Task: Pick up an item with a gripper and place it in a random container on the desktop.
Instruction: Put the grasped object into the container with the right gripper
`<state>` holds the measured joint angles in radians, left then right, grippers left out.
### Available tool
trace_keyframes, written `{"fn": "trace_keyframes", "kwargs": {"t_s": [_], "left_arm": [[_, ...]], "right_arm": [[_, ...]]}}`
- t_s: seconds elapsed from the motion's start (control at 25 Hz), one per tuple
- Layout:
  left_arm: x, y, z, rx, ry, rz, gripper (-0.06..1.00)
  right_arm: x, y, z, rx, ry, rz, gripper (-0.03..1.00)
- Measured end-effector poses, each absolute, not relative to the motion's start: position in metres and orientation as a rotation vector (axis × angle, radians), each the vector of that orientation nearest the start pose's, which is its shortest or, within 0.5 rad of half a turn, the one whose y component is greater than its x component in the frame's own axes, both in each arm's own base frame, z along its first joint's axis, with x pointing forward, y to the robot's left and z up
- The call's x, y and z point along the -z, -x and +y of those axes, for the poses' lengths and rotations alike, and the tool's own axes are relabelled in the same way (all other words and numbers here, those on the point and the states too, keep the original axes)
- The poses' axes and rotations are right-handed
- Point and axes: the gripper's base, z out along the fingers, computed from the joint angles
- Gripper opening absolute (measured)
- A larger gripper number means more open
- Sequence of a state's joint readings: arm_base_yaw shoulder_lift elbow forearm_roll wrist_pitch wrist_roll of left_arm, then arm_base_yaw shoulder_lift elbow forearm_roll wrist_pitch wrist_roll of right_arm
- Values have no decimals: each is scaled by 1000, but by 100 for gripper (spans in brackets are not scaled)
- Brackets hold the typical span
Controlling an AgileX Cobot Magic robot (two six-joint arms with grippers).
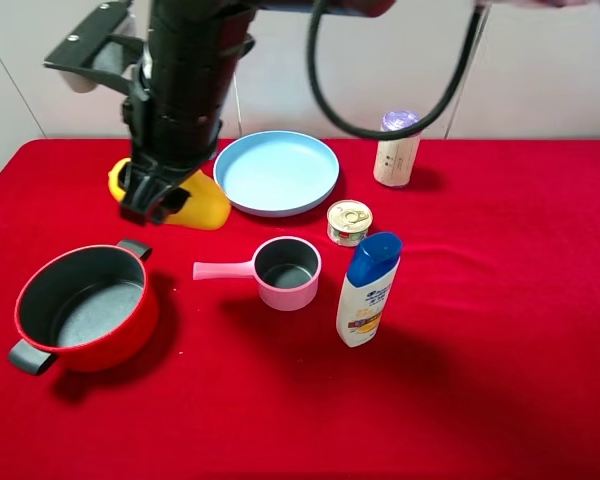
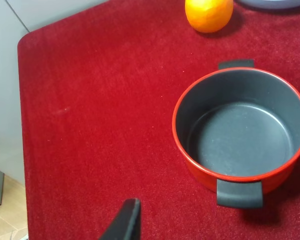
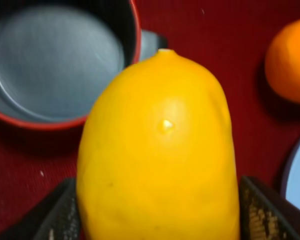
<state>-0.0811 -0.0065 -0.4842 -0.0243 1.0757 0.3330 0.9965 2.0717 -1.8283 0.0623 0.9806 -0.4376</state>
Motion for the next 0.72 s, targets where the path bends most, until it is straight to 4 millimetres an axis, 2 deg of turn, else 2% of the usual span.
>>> {"fn": "trace_keyframes", "kwargs": {"t_s": [0.4,0.72], "left_arm": [[-272,5,-2,-126,-427,2026,98],[-272,5,-2,-126,-427,2026,98]], "right_arm": [[-248,-235,422,-368,1765,2034,47],[-245,-233,442,-531,1658,1966,47]]}}
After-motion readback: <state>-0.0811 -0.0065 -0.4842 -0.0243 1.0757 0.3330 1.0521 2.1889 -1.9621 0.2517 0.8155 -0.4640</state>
